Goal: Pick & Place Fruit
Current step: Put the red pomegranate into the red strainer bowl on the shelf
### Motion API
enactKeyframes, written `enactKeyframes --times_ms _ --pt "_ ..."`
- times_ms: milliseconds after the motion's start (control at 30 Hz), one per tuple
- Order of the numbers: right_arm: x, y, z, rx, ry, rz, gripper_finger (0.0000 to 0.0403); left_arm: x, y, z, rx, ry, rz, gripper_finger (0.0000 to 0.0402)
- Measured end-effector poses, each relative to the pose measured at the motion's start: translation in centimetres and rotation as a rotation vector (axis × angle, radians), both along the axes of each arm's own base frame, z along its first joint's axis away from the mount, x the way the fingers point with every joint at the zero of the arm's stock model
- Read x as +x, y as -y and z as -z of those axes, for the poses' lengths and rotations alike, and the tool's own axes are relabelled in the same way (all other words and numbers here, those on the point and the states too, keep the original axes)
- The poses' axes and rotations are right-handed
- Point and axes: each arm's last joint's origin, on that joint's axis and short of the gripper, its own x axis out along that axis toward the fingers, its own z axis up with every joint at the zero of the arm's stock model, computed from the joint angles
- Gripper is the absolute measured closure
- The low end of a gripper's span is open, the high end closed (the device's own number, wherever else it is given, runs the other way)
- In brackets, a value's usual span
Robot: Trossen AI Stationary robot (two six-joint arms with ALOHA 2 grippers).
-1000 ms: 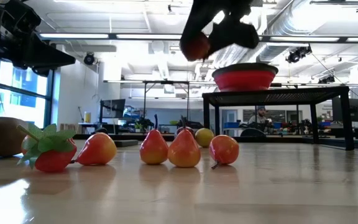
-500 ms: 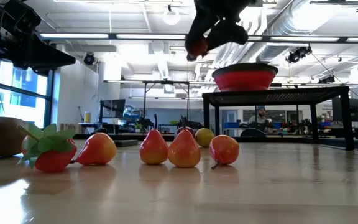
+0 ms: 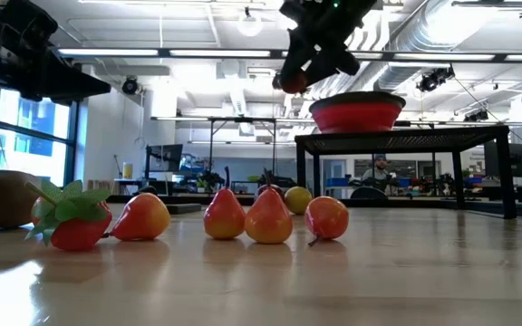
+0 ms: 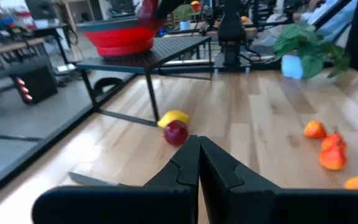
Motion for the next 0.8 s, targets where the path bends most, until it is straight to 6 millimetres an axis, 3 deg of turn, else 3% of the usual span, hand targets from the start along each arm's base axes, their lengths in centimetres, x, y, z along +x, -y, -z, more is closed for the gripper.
enactKeyframes --times_ms 433,800 --pt "-5.3 5.0 -3.7 -0.061 0.057 0.239 0.0202 0.0 -0.3 -0.3 0.134 -0.003 -0.1 0.0402" --pt "-7.4 9.0 -3.2 -0.076 -0.012 0.388 0.0202 -0.1 -0.3 -0.3 0.129 0.001 -0.1 0.0402"
